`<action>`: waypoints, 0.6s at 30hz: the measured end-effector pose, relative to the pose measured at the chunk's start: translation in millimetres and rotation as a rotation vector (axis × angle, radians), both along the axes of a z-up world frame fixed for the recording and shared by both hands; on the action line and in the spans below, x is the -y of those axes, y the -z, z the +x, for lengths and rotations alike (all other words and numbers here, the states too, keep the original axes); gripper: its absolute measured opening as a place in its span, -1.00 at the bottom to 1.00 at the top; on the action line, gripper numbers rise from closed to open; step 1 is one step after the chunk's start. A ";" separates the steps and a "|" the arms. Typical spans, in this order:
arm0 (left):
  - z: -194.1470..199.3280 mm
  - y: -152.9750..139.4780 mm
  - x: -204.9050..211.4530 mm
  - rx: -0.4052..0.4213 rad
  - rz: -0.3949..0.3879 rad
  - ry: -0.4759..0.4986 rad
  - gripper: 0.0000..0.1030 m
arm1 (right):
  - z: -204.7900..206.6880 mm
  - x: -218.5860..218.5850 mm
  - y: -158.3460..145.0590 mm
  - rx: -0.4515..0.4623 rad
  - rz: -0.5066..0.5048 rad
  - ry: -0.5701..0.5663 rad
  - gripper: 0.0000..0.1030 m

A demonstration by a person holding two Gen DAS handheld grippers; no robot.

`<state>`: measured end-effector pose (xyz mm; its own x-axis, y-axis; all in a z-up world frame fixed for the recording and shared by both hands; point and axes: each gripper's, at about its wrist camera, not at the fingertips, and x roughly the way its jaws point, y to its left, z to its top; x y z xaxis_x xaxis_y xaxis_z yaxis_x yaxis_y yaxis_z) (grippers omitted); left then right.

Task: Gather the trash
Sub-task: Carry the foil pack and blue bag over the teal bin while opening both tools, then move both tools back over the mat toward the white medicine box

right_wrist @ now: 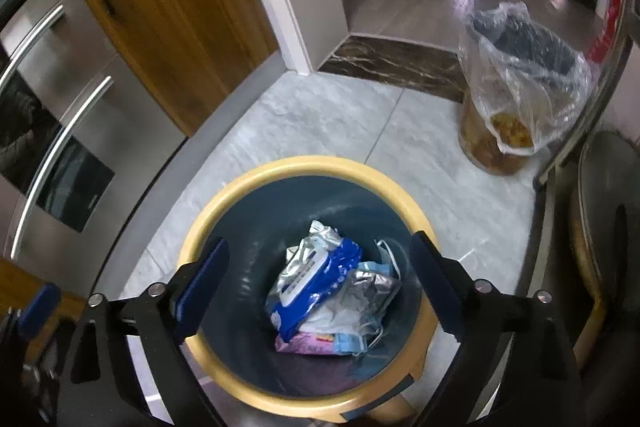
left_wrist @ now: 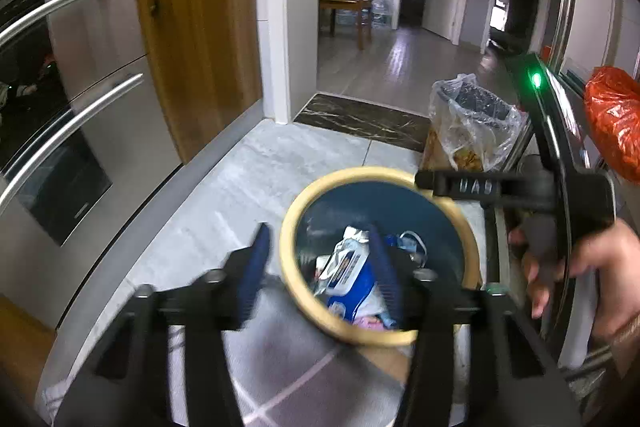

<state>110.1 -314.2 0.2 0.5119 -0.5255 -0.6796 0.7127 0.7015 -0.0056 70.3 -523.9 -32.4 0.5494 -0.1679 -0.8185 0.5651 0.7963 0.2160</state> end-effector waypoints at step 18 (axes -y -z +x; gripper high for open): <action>-63.5 -33.7 -134.9 0.034 0.007 -0.178 0.89 | -36.7 -68.1 -54.2 0.101 -0.083 -0.086 0.85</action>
<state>46.7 -179.3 33.9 0.6189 -0.4200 -0.6637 0.5769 0.8166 0.0212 33.5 -455.8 21.8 0.6432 -0.1818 -0.7438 0.4729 0.8583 0.1991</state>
